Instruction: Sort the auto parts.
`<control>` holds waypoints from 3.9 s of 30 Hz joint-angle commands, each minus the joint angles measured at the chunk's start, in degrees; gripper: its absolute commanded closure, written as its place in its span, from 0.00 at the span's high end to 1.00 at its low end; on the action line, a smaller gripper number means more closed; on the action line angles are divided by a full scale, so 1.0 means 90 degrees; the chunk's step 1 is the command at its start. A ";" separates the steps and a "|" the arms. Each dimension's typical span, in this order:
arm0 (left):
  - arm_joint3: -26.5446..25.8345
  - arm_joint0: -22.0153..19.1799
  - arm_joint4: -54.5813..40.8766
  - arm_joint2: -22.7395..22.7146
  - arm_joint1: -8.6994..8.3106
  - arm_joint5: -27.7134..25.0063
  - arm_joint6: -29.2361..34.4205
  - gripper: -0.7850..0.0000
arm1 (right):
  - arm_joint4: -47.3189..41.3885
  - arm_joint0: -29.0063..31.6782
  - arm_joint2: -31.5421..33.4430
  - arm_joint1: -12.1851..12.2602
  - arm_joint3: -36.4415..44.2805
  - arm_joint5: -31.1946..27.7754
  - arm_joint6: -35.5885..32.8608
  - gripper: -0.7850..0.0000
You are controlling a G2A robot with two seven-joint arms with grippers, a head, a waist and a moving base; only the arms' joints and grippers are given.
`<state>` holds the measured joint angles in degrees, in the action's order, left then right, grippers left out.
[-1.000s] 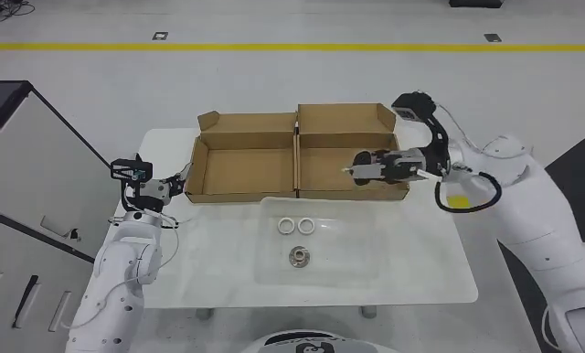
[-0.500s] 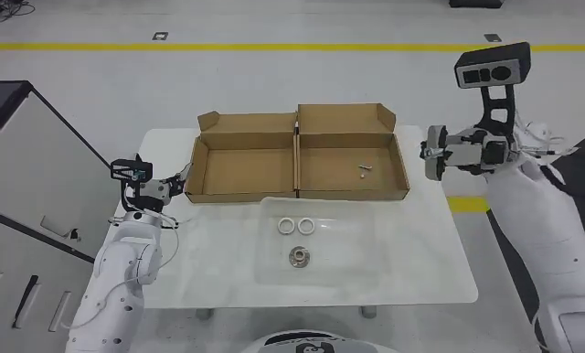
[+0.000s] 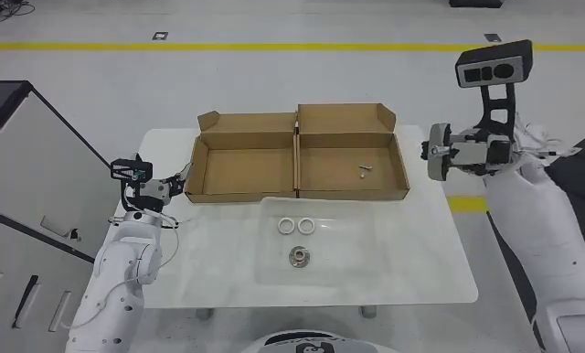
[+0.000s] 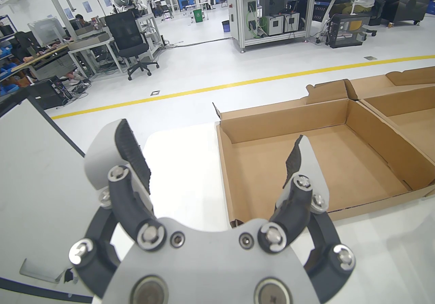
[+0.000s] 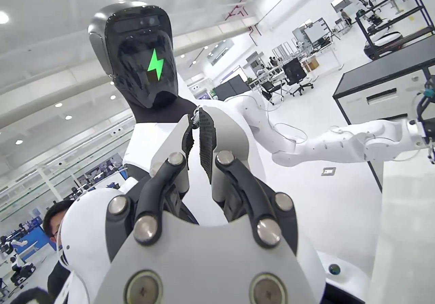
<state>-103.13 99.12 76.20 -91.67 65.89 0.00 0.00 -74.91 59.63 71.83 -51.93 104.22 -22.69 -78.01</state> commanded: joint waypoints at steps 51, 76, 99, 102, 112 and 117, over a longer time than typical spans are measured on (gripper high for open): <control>0.0000 0.0000 0.0000 0.0000 0.0000 0.0000 0.0000 1.00 | -0.1774 -0.0871 -0.1173 -0.1284 0.0019 0.0549 0.0204 0.00; 0.0000 0.0000 0.0000 0.0000 0.0000 0.0000 0.0000 1.00 | -0.0558 -0.0668 -0.0686 -0.1480 -0.0036 0.0797 0.0353 0.00; 0.0000 0.0000 0.0000 0.0000 0.0000 0.0000 0.0000 1.00 | -0.0990 -0.0669 -0.0706 -0.1598 -0.0094 0.0969 0.0191 0.00; 0.0000 0.0000 0.0000 0.0000 0.0000 0.0000 0.0000 1.00 | -0.0990 -0.0669 -0.0706 -0.1598 -0.0094 0.0969 0.0191 0.00; 0.0000 0.0000 0.0000 0.0000 0.0000 0.0000 0.0000 1.00 | 0.0586 -0.0379 0.0314 -0.1392 -0.0312 0.1604 0.0677 0.00; 0.0000 0.0000 0.0000 0.0000 0.0000 0.0000 0.0000 1.00 | 0.2149 -0.0348 0.1318 -0.1153 -0.0362 0.2494 0.0629 0.00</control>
<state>-103.13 99.12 76.20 -91.67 65.89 0.00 0.00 -59.37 56.62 81.58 -62.76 101.10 -2.19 -72.04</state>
